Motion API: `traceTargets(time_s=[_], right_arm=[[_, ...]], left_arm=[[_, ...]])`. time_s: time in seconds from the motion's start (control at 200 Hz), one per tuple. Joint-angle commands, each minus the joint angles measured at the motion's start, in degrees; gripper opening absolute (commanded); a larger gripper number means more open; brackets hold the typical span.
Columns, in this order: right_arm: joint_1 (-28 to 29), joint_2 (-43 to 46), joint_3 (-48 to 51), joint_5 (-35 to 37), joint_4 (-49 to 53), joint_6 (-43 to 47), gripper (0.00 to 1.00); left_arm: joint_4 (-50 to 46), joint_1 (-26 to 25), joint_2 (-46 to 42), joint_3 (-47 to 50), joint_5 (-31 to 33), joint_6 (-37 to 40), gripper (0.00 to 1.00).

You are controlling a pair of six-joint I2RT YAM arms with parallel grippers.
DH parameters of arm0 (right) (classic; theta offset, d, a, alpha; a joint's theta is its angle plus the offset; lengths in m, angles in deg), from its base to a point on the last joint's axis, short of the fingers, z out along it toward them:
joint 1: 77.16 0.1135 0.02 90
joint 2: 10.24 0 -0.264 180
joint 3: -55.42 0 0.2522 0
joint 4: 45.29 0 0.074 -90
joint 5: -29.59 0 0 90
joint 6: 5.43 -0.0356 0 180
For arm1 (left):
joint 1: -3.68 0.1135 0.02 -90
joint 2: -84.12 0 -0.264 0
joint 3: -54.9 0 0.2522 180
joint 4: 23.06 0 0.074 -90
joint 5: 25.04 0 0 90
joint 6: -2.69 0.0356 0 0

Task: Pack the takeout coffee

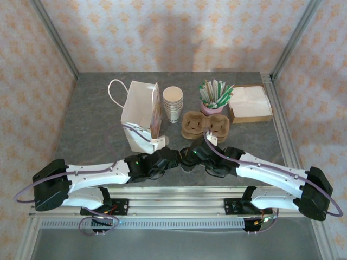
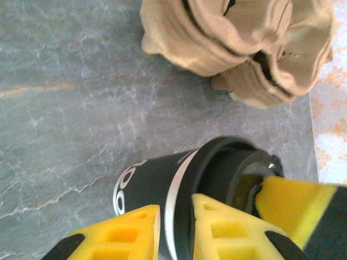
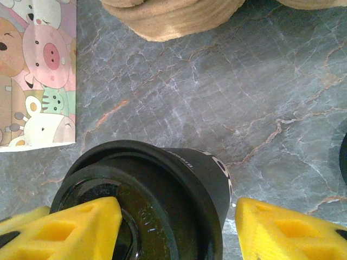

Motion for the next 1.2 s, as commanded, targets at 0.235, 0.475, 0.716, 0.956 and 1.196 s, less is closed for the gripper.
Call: traceTargets(time_s=[0.235, 0.475, 0.716, 0.956, 1.196], right_arm=[[-0.24, -2.54, 4.68, -0.76, 6.48, -0.39, 0.59], [-0.2, -1.83, 2.61, 0.1, 7.79, 0.33, 0.59], [-0.19, -2.27, 1.5, 0.28, 8.37, 1.02, 0.58], [-0.21, -2.6, 1.76, 0.03, 8.01, 0.96, 0.58], [-0.27, -2.53, 1.58, -0.24, 7.88, 0.93, 0.58]], left_arm=[[-12.73, -2.58, 3.64, 3.8, -3.6, 0.23, 0.21], [-19.33, -2.52, -2.8, -4.05, -0.44, 4.49, 0.28], [-22.31, -1.67, -5.5, -6.11, 0.24, 5.67, 0.33], [-11.78, -1.51, -7.93, -1.36, -5.52, 2.68, 0.34], [-4.84, -1.51, -7.31, 0.44, -8.63, 1.31, 0.35]])
